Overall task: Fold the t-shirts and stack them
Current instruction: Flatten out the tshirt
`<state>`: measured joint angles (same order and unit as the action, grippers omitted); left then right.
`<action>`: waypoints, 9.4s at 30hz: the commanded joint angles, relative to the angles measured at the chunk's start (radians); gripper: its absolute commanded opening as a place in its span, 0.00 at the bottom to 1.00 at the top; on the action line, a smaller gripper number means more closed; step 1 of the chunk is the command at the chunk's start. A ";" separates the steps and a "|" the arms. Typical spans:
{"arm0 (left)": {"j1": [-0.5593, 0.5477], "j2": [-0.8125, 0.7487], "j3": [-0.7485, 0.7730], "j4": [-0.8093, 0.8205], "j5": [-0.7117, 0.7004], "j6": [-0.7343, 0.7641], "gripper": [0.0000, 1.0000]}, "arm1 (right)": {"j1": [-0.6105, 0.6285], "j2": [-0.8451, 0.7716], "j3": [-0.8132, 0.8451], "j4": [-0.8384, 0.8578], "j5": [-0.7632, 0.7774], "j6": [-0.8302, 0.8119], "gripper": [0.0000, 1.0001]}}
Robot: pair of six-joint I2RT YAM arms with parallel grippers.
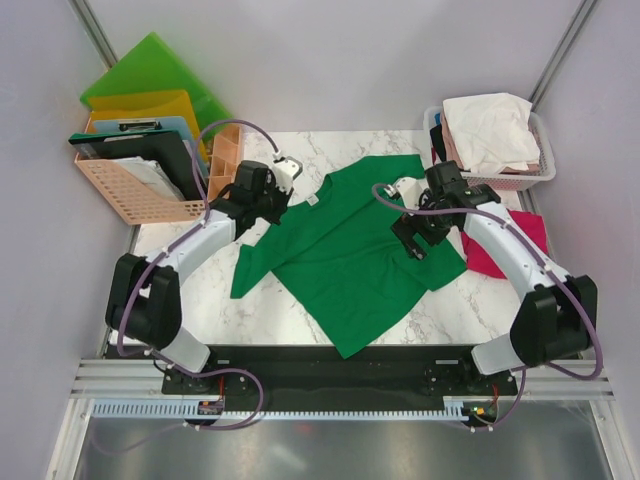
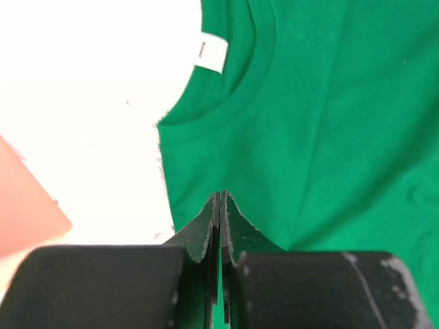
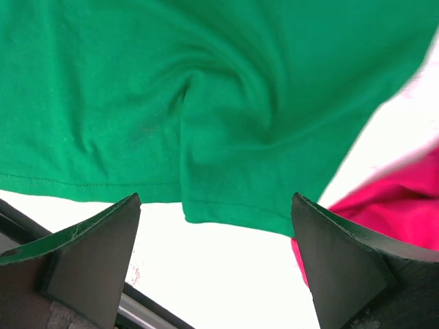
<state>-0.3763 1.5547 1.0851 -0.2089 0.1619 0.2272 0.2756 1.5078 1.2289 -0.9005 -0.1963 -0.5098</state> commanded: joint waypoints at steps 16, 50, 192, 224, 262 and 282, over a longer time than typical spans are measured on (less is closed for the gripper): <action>-0.022 0.344 0.393 -0.102 0.022 0.017 0.02 | -0.029 -0.130 -0.138 0.058 0.034 0.030 0.98; -0.204 1.042 1.234 -0.547 0.111 0.081 0.02 | -0.053 -0.144 -0.192 0.060 0.023 0.088 0.98; 0.482 -0.493 -0.189 -0.063 0.168 0.017 1.00 | -0.177 0.396 0.080 0.486 0.046 0.419 0.81; 0.482 -0.348 -0.151 -0.044 0.192 0.007 0.87 | -0.205 0.427 0.060 0.422 -0.089 0.396 0.00; 0.077 0.944 1.270 -0.621 -0.025 0.051 1.00 | -0.207 0.229 -0.072 0.394 -0.210 0.381 0.00; 0.080 0.793 0.883 -0.610 -0.107 0.001 1.00 | -0.208 0.226 -0.101 0.413 -0.215 0.373 0.00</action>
<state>-0.2951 2.3947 2.0453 -0.7544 0.0788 0.2424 0.0723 1.7649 1.1297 -0.5083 -0.3885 -0.1268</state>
